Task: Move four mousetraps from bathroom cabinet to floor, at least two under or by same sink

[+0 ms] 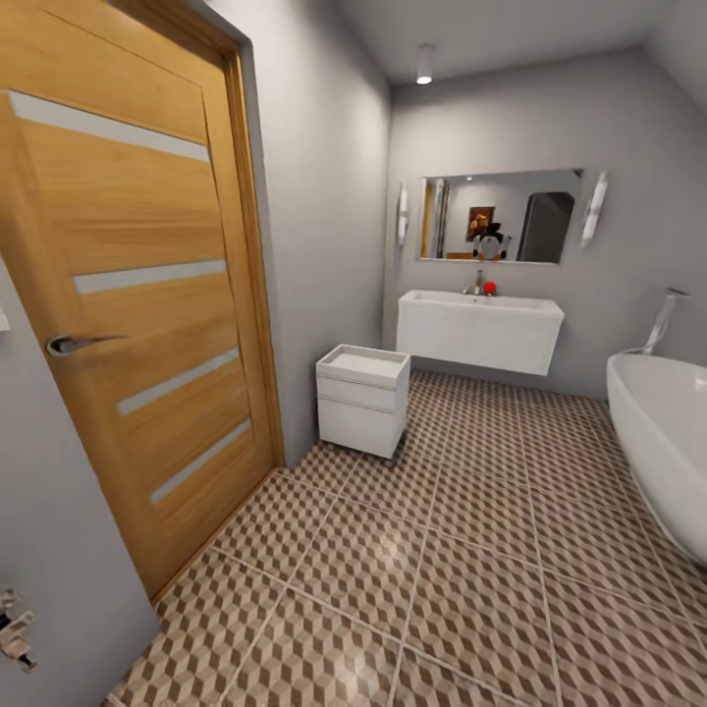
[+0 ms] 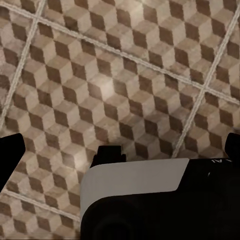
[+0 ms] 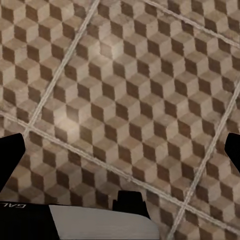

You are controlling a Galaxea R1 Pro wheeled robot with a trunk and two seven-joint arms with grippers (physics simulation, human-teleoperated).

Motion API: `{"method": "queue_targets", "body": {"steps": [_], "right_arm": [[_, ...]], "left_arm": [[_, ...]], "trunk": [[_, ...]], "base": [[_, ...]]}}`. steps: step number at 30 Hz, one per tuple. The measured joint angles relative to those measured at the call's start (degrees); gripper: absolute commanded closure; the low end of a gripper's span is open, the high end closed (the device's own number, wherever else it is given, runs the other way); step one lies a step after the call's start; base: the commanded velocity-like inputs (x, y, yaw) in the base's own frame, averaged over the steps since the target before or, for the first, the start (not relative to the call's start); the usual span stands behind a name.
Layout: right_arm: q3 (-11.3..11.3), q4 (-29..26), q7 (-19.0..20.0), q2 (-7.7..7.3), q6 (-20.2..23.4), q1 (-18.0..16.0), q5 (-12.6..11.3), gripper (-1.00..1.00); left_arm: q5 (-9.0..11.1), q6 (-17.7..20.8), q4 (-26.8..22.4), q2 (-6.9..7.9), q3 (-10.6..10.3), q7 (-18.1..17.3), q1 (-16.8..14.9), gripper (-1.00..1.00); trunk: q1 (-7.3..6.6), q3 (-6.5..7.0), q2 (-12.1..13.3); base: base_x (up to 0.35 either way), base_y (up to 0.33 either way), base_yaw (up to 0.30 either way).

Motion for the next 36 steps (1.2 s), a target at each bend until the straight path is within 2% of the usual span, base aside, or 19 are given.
{"method": "queue_targets", "body": {"steps": [8,10,16,36], "right_arm": [[0.09,3.98,0.20,0.19,-0.17,0.02,0.06,-1.00],[0.09,4.57,0.26,1.15,-0.13,0.02,0.09,-1.00],[0.05,5.05,0.16,1.77,-0.15,0.02,0.23,-1.00],[0.04,5.33,-0.06,1.81,-0.36,0.02,-0.04,-1.00]], "left_arm": [[0.04,-0.08,2.57,-0.15,0.01,-0.03,0.00,-1.00],[-0.01,-0.10,4.17,-0.14,-0.01,-0.03,0.00,-1.00],[-0.01,-0.11,4.94,-0.19,-0.01,-0.03,0.00,-1.00],[0.22,-0.10,7.63,-0.64,0.13,-0.03,0.00,-1.00]], "trunk": [[0.00,0.00,0.00],[0.00,0.00,0.00],[0.00,0.00,0.00],[0.00,0.00,0.00]], "base": [[0.000,0.000,0.288],[0.000,0.000,0.288],[0.000,0.000,0.288],[0.000,0.000,0.288]]}}
